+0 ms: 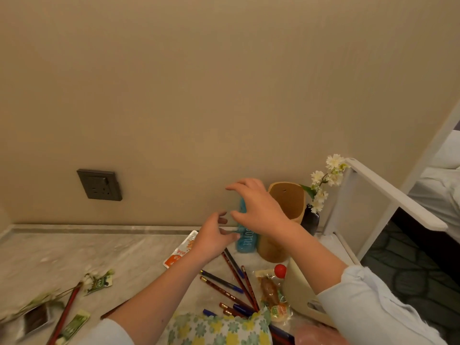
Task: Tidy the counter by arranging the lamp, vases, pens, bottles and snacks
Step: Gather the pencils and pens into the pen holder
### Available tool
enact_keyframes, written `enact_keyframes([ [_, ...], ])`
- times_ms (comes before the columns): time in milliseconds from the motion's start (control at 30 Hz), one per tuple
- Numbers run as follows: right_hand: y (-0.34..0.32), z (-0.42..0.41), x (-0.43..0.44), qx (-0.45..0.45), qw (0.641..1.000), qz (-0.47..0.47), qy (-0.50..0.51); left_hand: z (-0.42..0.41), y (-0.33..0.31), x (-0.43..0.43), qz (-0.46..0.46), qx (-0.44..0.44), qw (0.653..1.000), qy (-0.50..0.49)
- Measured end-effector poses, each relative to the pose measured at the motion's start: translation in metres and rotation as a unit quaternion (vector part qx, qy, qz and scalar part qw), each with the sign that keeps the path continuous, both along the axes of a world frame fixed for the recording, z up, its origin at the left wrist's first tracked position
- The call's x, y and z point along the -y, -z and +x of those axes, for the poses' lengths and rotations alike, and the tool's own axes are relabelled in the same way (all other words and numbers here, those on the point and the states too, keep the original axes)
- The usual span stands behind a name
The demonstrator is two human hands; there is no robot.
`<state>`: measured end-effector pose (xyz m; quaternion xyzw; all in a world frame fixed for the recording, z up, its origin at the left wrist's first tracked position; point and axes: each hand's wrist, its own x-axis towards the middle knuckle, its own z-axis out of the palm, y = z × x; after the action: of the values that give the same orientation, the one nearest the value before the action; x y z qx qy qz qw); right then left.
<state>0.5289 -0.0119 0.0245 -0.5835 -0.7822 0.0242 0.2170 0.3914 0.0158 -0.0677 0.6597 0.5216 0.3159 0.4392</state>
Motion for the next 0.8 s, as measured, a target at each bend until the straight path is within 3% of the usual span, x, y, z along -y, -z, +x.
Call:
enact_keyframes([
  [267, 0.039, -0.027, 0.048, -0.066, 0.997, -0.032, 0.022, -0.048, 0.009, 0.043, -0.015, 0.034, 0.998, -0.041],
  [800, 0.108, -0.1, 0.076, -0.062, 0.978, -0.197, 0.021, -0.138, 0.053, 0.095, -0.047, 0.005, 0.992, -0.118],
])
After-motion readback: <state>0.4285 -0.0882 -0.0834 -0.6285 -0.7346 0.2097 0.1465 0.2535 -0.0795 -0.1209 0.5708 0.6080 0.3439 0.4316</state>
